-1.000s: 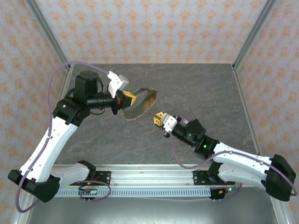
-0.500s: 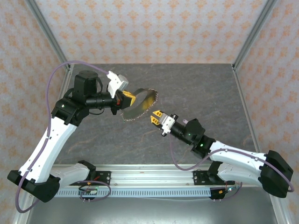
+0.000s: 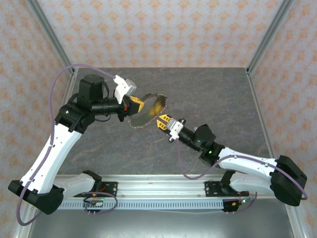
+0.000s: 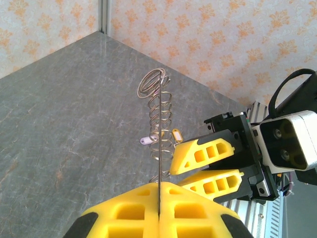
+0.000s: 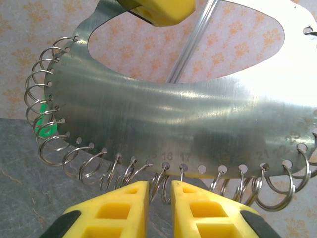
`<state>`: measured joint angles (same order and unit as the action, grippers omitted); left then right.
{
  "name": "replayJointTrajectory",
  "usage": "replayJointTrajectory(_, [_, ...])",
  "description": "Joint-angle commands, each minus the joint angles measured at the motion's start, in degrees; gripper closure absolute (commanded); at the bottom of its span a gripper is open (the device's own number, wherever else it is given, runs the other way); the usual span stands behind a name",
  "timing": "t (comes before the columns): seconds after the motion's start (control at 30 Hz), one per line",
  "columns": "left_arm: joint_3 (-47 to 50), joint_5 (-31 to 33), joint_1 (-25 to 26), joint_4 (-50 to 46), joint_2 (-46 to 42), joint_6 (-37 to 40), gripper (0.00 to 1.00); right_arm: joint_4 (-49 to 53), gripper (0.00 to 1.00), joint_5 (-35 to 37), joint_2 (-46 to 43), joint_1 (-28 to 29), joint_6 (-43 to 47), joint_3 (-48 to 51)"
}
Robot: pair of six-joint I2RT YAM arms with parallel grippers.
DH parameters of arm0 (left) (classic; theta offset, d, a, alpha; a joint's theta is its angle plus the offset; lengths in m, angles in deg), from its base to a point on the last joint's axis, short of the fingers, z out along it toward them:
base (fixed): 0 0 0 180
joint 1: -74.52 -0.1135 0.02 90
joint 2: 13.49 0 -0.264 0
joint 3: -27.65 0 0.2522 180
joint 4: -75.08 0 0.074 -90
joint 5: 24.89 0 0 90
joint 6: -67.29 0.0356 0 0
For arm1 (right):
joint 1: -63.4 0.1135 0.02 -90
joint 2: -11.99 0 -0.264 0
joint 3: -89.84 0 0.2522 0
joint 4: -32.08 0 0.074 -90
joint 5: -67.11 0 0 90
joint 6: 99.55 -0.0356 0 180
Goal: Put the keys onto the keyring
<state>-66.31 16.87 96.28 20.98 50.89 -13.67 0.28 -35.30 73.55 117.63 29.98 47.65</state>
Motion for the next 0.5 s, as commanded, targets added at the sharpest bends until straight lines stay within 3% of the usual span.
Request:
replayJointTrajectory(0.0, [-1.97,-1.60,0.22,0.39,0.15,-0.42,1.00,-3.65,0.81,-0.10,0.22,0.25,-0.23,-1.90])
replayJointTrajectory(0.47, [-1.97,-1.94,0.21,0.70,-0.37,-1.04,1.00,-3.22,0.78,2.45,0.91,0.18,-0.15,-1.80])
